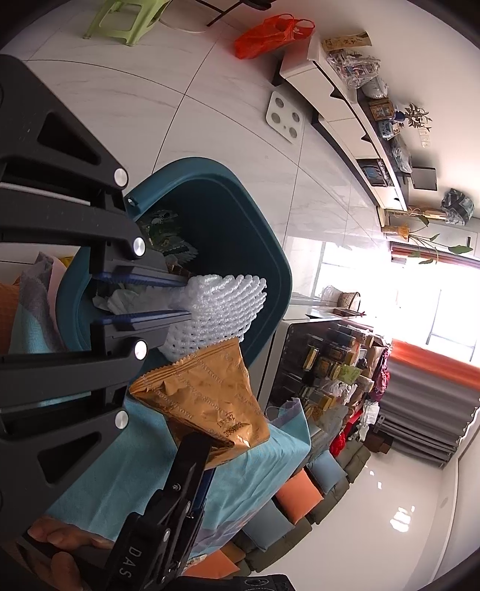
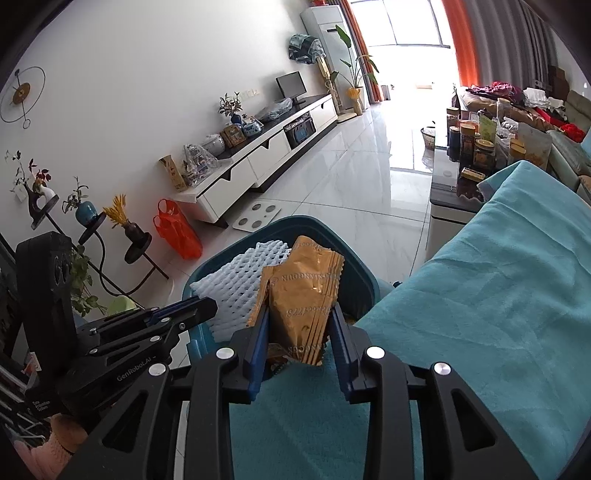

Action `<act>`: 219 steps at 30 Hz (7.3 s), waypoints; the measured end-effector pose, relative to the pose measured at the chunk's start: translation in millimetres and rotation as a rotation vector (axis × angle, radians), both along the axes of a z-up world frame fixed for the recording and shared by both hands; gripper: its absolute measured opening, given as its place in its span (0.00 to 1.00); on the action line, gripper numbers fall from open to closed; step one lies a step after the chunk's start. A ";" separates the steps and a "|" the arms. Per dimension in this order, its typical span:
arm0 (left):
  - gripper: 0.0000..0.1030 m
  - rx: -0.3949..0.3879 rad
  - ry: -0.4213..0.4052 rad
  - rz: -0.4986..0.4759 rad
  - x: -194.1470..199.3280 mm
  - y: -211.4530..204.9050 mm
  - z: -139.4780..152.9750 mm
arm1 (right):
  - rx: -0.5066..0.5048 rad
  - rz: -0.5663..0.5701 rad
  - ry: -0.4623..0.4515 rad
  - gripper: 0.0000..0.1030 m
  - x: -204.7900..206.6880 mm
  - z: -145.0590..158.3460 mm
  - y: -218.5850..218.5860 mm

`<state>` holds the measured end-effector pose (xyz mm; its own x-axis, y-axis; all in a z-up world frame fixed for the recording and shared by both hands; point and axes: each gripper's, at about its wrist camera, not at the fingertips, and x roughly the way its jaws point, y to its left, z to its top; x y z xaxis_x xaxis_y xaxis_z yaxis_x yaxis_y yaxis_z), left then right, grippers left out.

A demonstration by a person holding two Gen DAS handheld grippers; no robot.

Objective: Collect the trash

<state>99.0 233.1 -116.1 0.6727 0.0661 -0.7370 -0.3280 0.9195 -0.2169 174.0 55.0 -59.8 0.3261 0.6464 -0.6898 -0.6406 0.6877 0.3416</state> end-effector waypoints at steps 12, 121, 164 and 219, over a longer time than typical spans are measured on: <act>0.12 -0.010 0.040 -0.005 14.2 -1.3 -16.5 | -0.040 0.018 0.015 0.33 4.9 -4.3 15.2; 0.95 0.357 -0.590 -0.287 -72.5 -278.9 82.4 | -0.052 -0.907 -0.607 0.93 -184.7 22.4 -303.5; 0.95 0.368 -0.594 -0.269 -66.9 -278.9 82.8 | -0.048 -0.922 -0.618 0.93 -187.5 22.0 -305.0; 0.95 0.375 -0.595 -0.271 -64.0 -280.2 80.6 | -0.043 -0.934 -0.625 0.93 -186.4 24.5 -307.9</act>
<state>35.0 -47.1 -35.5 0.9787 0.0166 -0.2046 -0.0050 0.9984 0.0568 -12.4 -252.9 -35.2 0.9664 -0.0528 -0.2517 0.0816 0.9911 0.1056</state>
